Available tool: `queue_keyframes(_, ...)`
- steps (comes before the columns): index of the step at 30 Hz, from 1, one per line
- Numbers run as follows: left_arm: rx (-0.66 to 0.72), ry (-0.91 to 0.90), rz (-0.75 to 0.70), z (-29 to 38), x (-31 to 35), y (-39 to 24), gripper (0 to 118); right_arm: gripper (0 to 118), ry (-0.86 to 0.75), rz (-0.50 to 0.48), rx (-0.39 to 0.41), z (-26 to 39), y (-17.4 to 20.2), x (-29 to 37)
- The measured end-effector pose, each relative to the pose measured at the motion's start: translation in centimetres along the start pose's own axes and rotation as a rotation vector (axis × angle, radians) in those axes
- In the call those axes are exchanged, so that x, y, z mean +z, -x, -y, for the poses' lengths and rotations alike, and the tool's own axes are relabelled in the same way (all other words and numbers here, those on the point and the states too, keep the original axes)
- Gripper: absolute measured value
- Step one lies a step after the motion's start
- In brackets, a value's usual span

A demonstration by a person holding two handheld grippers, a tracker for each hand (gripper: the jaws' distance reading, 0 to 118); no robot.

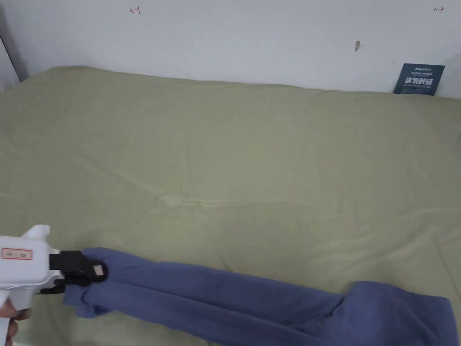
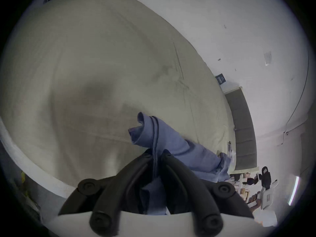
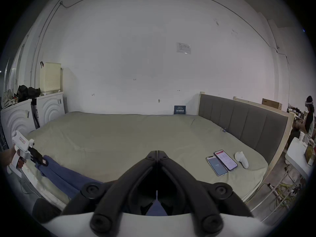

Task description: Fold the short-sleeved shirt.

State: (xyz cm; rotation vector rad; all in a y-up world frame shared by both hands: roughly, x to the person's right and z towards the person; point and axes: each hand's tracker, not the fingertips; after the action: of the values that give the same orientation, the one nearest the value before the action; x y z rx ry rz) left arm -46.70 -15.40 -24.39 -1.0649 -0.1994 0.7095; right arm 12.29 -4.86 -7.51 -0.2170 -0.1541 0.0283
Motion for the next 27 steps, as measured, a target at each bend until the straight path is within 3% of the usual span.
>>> queue_keyframes(6,0.029,-0.066,-0.092,-0.2,4.7,1.9,8,0,-0.009,-0.027,0.013,-0.3,0.0,-0.3)
queue_keyframes(11,-0.134,-0.038,-0.143,1.0,5.3,-2.7,8,0,-0.01,-0.047,0.006,-0.2,0.2,-0.2)
queue_keyframes(14,-0.224,-0.001,-0.091,2.1,4.7,-7.3,8,0,-0.006,-0.038,0.015,0.0,0.3,-0.1)
queue_keyframes(20,-0.398,0.082,-0.073,4.9,0.9,-15.3,8,0,0.015,-0.033,0.009,0.6,-0.7,0.4)
queue_keyframes(27,-0.482,0.211,-0.094,8.5,-8.6,-20.3,9,0,0.038,0.004,-0.032,1.2,-2.5,0.7)
